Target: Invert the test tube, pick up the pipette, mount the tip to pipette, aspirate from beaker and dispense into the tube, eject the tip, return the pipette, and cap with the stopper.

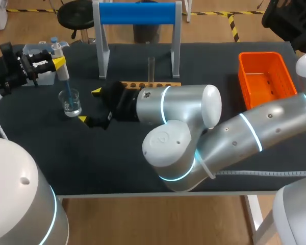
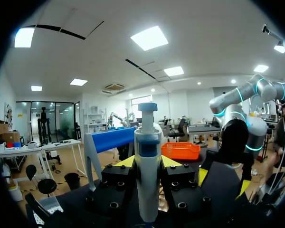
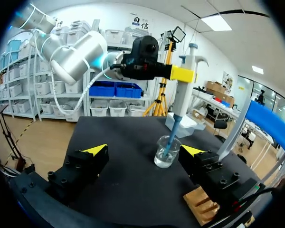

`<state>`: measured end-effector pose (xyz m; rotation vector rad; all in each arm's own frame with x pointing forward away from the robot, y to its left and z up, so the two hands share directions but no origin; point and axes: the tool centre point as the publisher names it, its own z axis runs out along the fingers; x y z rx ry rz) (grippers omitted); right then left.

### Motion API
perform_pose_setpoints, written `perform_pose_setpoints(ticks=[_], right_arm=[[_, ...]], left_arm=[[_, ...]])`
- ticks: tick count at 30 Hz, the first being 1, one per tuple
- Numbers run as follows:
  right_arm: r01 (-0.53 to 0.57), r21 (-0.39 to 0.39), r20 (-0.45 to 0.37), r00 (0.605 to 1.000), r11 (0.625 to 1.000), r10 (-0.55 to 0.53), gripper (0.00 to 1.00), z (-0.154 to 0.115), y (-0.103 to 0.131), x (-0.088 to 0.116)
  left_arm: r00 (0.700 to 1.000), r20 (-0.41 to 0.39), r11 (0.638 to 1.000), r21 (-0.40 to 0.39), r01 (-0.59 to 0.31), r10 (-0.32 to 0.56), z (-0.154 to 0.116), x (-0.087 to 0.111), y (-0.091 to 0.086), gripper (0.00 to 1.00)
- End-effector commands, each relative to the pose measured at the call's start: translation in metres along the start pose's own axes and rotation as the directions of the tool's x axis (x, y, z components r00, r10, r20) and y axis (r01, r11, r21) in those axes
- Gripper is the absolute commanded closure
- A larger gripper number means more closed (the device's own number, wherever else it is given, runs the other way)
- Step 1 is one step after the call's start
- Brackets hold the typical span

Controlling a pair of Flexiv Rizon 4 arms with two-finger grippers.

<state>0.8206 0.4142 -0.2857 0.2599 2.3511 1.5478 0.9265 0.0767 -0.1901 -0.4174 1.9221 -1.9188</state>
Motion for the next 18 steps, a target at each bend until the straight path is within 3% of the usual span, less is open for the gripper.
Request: perform_pose_setpoints(ticks=[1,9,18], right_arm=[[-0.005,-0.035,-0.092,0.996,0.999,0.002,0.00,-0.029,0.007,-0.019],[0.017,-0.118,-0.223,0.974,0.993,-0.044,0.00,-0.058,0.040,-0.034],[0.061,-0.215,-0.302,0.945,0.975,-0.126,0.00,-0.071,0.075,-0.047]], left_arm=[[1.000,0.005,1.000,0.001,-0.002,0.002,0.001,0.001,0.000,1.00],[1.000,0.005,1.000,0.001,-0.002,0.002,0.001,0.001,0.000,1.00],[1.000,0.005,1.000,0.001,-0.002,0.002,0.001,0.001,0.000,1.00]])
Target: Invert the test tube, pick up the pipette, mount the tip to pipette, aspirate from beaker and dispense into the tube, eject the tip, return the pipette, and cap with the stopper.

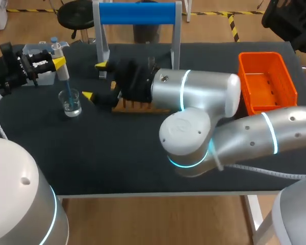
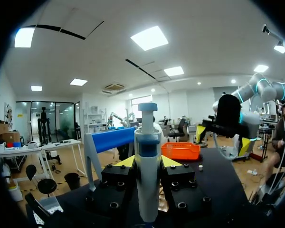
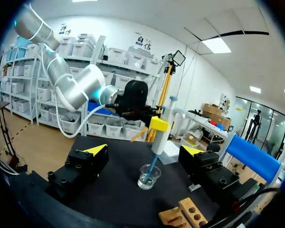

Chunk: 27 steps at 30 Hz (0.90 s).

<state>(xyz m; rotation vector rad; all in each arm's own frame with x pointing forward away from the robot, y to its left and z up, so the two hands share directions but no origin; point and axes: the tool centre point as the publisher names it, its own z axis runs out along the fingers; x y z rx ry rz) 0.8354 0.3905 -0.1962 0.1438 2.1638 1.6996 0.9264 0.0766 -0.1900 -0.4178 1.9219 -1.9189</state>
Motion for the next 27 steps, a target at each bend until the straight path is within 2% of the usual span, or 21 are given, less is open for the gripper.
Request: perform_pose_setpoints(ticks=[1,9,17,23,24,26,27], right_arm=[[-0.025,-0.044,-0.343,0.939,0.999,0.008,0.00,-0.022,0.009,-0.014],[-0.076,-0.104,-0.423,0.906,0.992,0.025,0.00,-0.020,0.038,-0.028],[-0.079,-0.113,-0.457,0.889,0.990,0.018,0.00,-0.015,0.056,-0.042],[-0.075,-0.131,-0.511,0.859,0.988,-0.002,0.00,-0.013,0.068,-0.045],[-0.082,-0.134,-0.521,0.854,0.988,0.000,0.06,-0.012,0.070,-0.045],[-0.079,-0.137,-0.540,0.842,0.987,-0.007,0.50,-0.009,0.074,-0.046],[-0.075,-0.139,-0.552,0.833,0.987,-0.014,0.52,-0.007,0.075,-0.047]], left_arm=[[1.000,0.005,1.000,0.001,-0.002,0.002,0.001,0.001,0.000,1.00],[1.000,0.005,1.000,0.001,-0.002,0.002,0.001,0.001,0.000,1.00],[1.000,0.005,1.000,0.001,-0.002,0.002,0.001,0.001,0.000,1.00],[1.000,0.005,1.000,0.001,-0.002,0.002,0.001,0.001,0.000,1.00],[1.000,0.005,1.000,0.001,-0.002,0.002,0.001,0.001,0.000,1.00],[1.000,0.005,1.000,0.001,-0.002,0.002,0.001,0.001,0.000,1.00],[1.000,0.005,1.000,0.001,-0.002,0.002,0.001,0.001,0.000,1.00]])
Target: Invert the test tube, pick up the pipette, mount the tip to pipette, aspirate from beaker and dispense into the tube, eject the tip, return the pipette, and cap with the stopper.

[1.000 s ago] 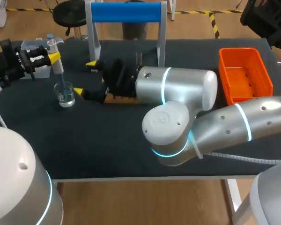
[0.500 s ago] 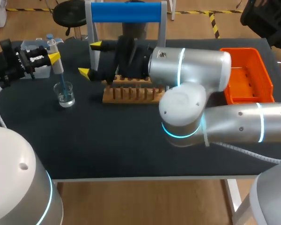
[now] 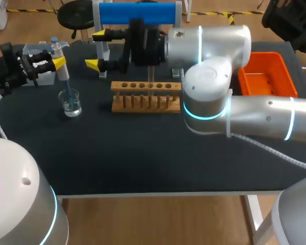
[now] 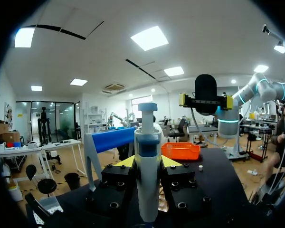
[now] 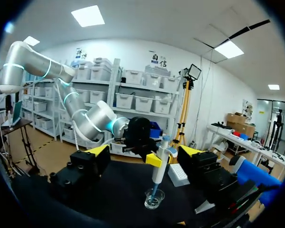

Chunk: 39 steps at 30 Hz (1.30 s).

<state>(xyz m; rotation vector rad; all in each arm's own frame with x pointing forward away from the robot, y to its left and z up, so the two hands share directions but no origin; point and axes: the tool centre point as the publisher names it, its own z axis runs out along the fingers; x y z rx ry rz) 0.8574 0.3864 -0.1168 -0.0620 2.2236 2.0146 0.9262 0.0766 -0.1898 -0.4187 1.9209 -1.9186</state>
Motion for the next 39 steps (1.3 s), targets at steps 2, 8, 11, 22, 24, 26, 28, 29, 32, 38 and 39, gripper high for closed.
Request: perform_pose_setpoints(ticks=[2,8,11,22,24,26,28,29,32,38,39], right_arm=[[0.013,-0.001,-0.341,0.940,1.000,-0.012,0.69,0.006,0.007,-0.006],[0.019,-0.006,-0.394,0.919,1.000,-0.020,1.00,0.015,0.014,-0.003],[0.020,-0.010,-0.406,0.914,1.000,-0.022,1.00,0.021,0.016,-0.002],[-0.068,-0.049,-0.459,0.888,0.996,0.038,1.00,0.042,0.023,-0.005],[-0.099,-0.062,-0.467,0.882,0.993,0.059,1.00,0.044,0.026,-0.008],[-0.116,-0.072,-0.473,0.879,0.991,0.068,1.00,0.048,0.029,-0.011],[-0.125,-0.082,-0.486,0.871,0.989,0.070,1.00,0.051,0.030,-0.011],[-0.133,-0.084,-0.491,0.868,0.988,0.075,1.00,0.053,0.031,-0.012],[-0.132,-0.087,-0.496,0.865,0.987,0.071,1.00,0.059,0.032,-0.012],[-0.143,-0.092,-0.499,0.863,0.985,0.079,1.00,0.072,0.033,-0.016],[-0.146,-0.093,-0.499,0.863,0.985,0.081,1.00,0.074,0.033,-0.016]], left_arm=[[1.000,0.004,1.000,0.001,-0.002,0.002,0.001,0.001,0.000,1.00],[1.000,0.004,1.000,0.001,-0.002,0.002,0.001,0.001,0.000,1.00],[1.000,0.004,1.000,0.001,-0.002,0.002,0.001,0.001,0.000,1.00],[1.000,0.004,1.000,0.001,-0.002,0.002,0.001,0.001,0.000,1.00],[1.000,0.004,1.000,0.001,-0.002,0.002,0.001,0.001,0.000,1.00],[1.000,0.004,1.000,0.001,-0.002,0.002,0.001,0.001,0.000,1.00],[1.000,0.004,1.000,0.001,-0.002,0.002,0.001,0.001,0.000,1.00],[1.000,0.004,1.000,0.001,-0.002,0.002,0.001,0.001,0.000,1.00],[1.000,0.004,1.000,0.001,-0.002,0.002,0.001,0.001,0.000,1.00],[1.000,0.004,1.000,0.001,-0.002,0.002,0.001,0.001,0.000,1.00],[1.000,0.004,1.000,0.001,-0.002,0.002,0.001,0.001,0.000,1.00]])
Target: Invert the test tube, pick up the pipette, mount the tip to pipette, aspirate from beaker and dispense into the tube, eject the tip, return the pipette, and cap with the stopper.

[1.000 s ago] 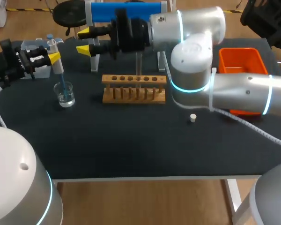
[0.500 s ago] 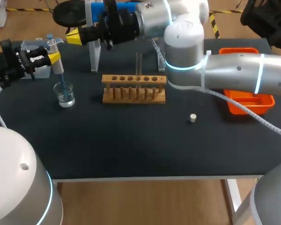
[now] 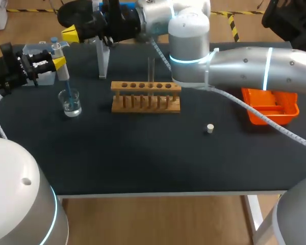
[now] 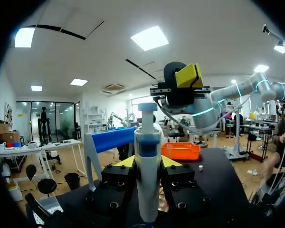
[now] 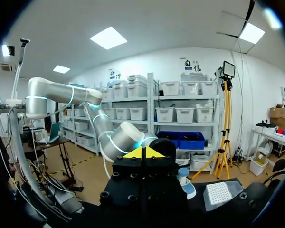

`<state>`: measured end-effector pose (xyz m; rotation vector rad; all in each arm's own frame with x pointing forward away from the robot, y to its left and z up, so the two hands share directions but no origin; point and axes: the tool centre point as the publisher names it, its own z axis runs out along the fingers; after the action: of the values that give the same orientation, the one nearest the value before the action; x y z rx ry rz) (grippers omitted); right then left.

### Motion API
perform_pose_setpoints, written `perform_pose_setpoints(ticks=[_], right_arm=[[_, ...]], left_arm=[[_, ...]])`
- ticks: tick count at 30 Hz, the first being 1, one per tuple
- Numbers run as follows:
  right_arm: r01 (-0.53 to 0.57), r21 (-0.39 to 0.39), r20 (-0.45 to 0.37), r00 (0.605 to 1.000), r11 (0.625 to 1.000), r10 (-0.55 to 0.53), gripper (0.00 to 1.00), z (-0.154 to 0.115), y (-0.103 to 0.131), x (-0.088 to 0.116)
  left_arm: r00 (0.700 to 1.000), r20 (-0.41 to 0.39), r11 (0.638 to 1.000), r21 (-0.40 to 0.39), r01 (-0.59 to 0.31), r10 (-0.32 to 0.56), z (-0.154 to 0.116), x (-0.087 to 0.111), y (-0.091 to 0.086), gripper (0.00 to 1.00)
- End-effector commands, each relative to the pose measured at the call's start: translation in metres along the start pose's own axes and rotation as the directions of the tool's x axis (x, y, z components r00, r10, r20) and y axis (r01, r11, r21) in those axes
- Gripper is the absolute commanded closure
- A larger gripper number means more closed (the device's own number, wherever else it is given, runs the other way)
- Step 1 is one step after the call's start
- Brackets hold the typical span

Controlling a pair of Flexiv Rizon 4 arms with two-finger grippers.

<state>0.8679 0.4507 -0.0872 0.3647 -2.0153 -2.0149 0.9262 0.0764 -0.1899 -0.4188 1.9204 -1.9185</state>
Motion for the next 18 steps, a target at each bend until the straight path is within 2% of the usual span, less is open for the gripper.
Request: perform_pose_setpoints(ticks=[1,18], right_arm=[[-0.002,-0.004,-0.076,0.997,1.000,0.001,1.00,0.009,-0.002,-0.012],[0.054,0.015,0.002,0.999,0.998,-0.054,1.00,0.026,-0.014,-0.031]], left_arm=[[1.000,0.004,1.000,0.001,-0.002,0.002,0.001,0.001,0.000,1.00],[1.000,0.004,1.000,0.001,-0.002,0.002,0.001,0.001,0.000,1.00]])
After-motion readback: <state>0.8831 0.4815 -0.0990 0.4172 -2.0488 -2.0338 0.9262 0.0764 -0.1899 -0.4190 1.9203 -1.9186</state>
